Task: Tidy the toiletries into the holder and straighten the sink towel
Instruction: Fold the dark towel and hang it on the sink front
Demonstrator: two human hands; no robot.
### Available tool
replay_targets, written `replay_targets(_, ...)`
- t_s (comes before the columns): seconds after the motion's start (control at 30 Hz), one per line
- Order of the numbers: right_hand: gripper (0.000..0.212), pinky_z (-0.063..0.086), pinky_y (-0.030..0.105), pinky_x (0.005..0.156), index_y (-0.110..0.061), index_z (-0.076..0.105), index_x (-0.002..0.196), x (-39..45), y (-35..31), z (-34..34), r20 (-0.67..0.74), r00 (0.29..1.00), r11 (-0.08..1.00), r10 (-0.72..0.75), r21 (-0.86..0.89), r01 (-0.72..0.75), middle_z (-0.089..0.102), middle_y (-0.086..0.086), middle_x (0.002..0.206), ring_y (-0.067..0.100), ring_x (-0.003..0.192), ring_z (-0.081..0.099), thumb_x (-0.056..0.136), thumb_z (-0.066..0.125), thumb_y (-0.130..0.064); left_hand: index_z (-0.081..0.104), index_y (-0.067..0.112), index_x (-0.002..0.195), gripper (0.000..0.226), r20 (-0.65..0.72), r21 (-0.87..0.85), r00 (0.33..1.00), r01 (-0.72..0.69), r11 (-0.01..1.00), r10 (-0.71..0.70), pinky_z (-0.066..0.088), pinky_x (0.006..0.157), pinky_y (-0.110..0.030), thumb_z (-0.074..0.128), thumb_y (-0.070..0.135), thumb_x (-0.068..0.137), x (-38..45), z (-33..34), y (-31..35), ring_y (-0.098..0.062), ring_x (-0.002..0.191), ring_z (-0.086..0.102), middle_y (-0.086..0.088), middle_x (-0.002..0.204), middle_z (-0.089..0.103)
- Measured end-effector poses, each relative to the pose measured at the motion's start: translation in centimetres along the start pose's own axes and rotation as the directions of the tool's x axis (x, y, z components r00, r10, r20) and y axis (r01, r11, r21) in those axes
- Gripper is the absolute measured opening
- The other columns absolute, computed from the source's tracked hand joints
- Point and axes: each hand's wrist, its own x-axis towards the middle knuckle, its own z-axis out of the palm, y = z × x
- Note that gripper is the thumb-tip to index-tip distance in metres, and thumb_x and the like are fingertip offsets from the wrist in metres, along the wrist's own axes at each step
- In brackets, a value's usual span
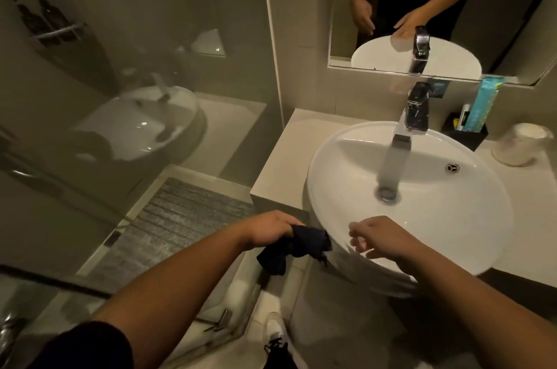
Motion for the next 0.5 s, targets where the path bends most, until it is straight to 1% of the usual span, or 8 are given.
replay_targets(0.07,0.052,0.054,0.033,0.067,-0.003,0.070,0.095,-1.5,-0.5,-0.2,0.123,0.983,0.982,0.132,0.118,-0.147,0.073,0.018,0.090,0.024,0.074,0.067,0.092,0.051,-0.052,0.069,0.014,0.105,0.035,-0.058,-0.019,0.997,-0.047,0.999,0.046,0.050,0.089,-0.041,0.046,0.010,0.080,-1.4,0.6,2.0,-0.030,0.097,0.063,-0.014,0.101,0.069)
replay_targets(0.13,0.069,0.053,0.032,0.066,-0.002,0.067,0.101,-2.7,-0.6,-0.2,0.263,0.942,0.921,0.206,0.272,-0.278,0.070,0.015,0.085,0.024,0.072,0.064,0.087,0.045,-0.066,0.067,0.023,0.099,0.030,-0.106,0.011,0.989,-0.102,0.995,0.103,0.049,0.079,-0.034,0.046,0.007,0.085,-2.6,1.3,3.8,-0.025,0.090,0.061,-0.006,0.091,0.067)
replay_targets(0.2,0.077,0.052,0.032,0.065,-0.003,0.062,0.109,-3.9,-0.6,-0.1,0.343,0.917,0.842,0.205,0.416,-0.344,0.066,0.013,0.084,0.024,0.073,0.063,0.085,0.039,-0.072,0.064,0.028,0.106,0.033,-0.117,0.121,0.977,-0.166,0.979,0.180,0.048,0.076,-0.030,0.046,0.007,0.088,-3.7,2.4,5.2,-0.021,0.089,0.061,-0.002,0.093,0.067)
replay_targets(0.23,0.077,0.053,0.033,0.066,-0.005,0.060,0.113,-4.5,-0.6,-0.1,0.355,0.915,0.806,0.192,0.475,-0.353,0.066,0.012,0.085,0.023,0.075,0.064,0.085,0.037,-0.073,0.062,0.027,0.116,0.036,-0.123,0.226,0.964,-0.205,0.952,0.236,0.049,0.081,-0.032,0.045,0.010,0.090,-4.1,3.1,5.7,-0.020,0.095,0.061,-0.004,0.102,0.068)
replay_targets(0.33,0.066,0.055,0.033,0.070,-0.014,0.063,0.115,-5.9,-0.7,-0.6,0.298,0.944,0.716,0.142,0.627,-0.306,0.072,0.011,0.106,0.025,0.093,0.070,0.086,0.041,-0.069,0.045,0.026,0.140,0.047,-0.128,0.512,0.903,-0.294,0.807,0.410,0.041,0.106,-0.037,0.045,0.016,0.094,-4.8,5.0,6.5,-0.020,0.123,0.052,-0.003,0.137,0.056)
replay_targets(0.4,0.049,0.056,0.034,0.068,-0.013,0.066,0.113,-6.4,-0.8,-1.0,0.190,0.971,0.696,0.147,0.677,-0.238,0.070,0.013,0.115,0.029,0.101,0.068,0.088,0.055,-0.055,0.035,0.027,0.145,0.051,-0.110,0.606,0.857,-0.343,0.718,0.503,0.035,0.112,-0.034,0.046,0.019,0.096,-4.7,6.3,6.4,-0.017,0.133,0.043,0.001,0.148,0.045)
replay_targets(0.43,0.039,0.056,0.035,0.067,-0.012,0.067,0.110,-6.7,-0.8,-1.2,0.125,0.982,0.711,0.144,0.677,-0.190,0.069,0.016,0.114,0.030,0.101,0.067,0.089,0.061,-0.043,0.032,0.027,0.146,0.053,-0.104,0.634,0.839,-0.357,0.686,0.534,0.033,0.113,-0.033,0.047,0.020,0.096,-4.5,6.8,6.2,-0.017,0.134,0.041,0.002,0.150,0.042)
replay_targets(0.5,0.021,0.054,0.037,0.070,-0.008,0.068,0.102,-7.2,-0.9,-1.8,0.010,0.996,0.791,0.093,0.607,-0.080,0.068,0.021,0.112,0.029,0.096,0.066,0.089,0.063,-0.023,0.028,0.028,0.147,0.056,-0.093,0.658,0.815,-0.380,0.650,0.572,0.034,0.112,-0.033,0.049,0.023,0.095,-4.0,7.5,5.9,-0.016,0.135,0.040,0.003,0.151,0.040)
